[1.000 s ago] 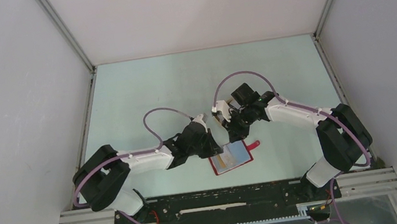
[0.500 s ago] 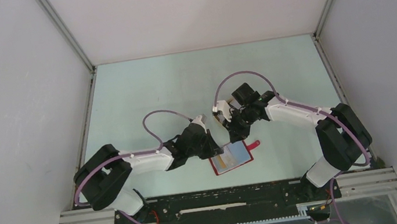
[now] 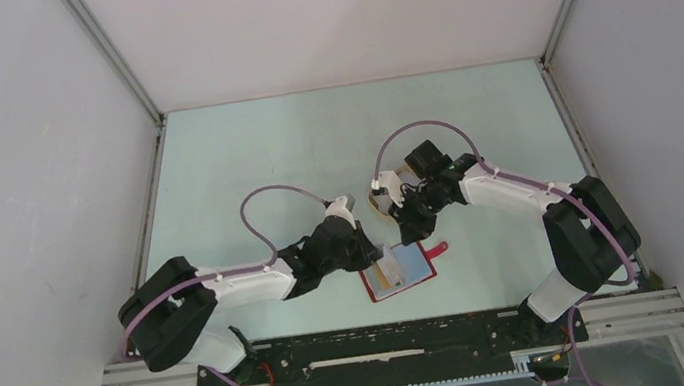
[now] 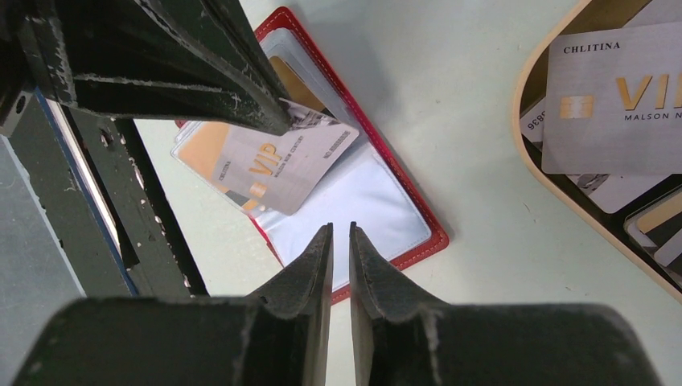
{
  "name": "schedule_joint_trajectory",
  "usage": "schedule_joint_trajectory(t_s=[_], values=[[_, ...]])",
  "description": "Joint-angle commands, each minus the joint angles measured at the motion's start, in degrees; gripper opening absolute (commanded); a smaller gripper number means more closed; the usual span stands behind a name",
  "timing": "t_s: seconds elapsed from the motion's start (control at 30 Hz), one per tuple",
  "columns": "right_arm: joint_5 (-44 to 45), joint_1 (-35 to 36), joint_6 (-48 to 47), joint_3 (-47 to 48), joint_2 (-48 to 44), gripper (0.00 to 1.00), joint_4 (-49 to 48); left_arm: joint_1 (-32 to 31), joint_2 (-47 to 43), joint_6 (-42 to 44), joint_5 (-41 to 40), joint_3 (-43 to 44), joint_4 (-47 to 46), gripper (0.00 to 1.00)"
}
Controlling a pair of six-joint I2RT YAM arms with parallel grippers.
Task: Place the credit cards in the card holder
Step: Insert the credit card into the card holder.
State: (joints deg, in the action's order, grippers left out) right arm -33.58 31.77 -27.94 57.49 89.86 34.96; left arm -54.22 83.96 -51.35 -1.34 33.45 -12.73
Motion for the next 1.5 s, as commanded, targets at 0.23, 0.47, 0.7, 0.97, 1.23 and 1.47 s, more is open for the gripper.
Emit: schedule_joint_trajectory(t_s=[0.23,0.47,0.7,0.97,1.23,1.47], values=[[-1.23,-0.04,-0.26,0.16,-0.52,0.21,-0.06,-0.27,-0.93,4.68,-5.33,-2.49,-3.54,0.0],[-1.22,0.05,-0.32,0.13,-0.31,0.21,0.01,-0.7,-1.27,2.78,-6.11,-2.93,-2.53,0.0],[-1.23,0.54,-0.66,0.12,0.28,0.21,0.2,-1.67,-3.33,0.87,-7.71,-3.61,1.18,0.0],[-1.3,0.24,-0.8,0.09,-0.3,0.21,0.28,-1.68,0.43,1.08,-6.13,-2.63,-2.26,0.0],[-1.4,0.32,-0.84,0.12,-0.12,0.21,0.22,-1.69,0.59,2.45,-5.09,-3.99,-5.31,0.0],[-1.65,0.14,-0.93,0.16,-0.22,0.21,0.3,-1.68,1.5,2.55,-3.74,-4.78,-8.9,0.0]])
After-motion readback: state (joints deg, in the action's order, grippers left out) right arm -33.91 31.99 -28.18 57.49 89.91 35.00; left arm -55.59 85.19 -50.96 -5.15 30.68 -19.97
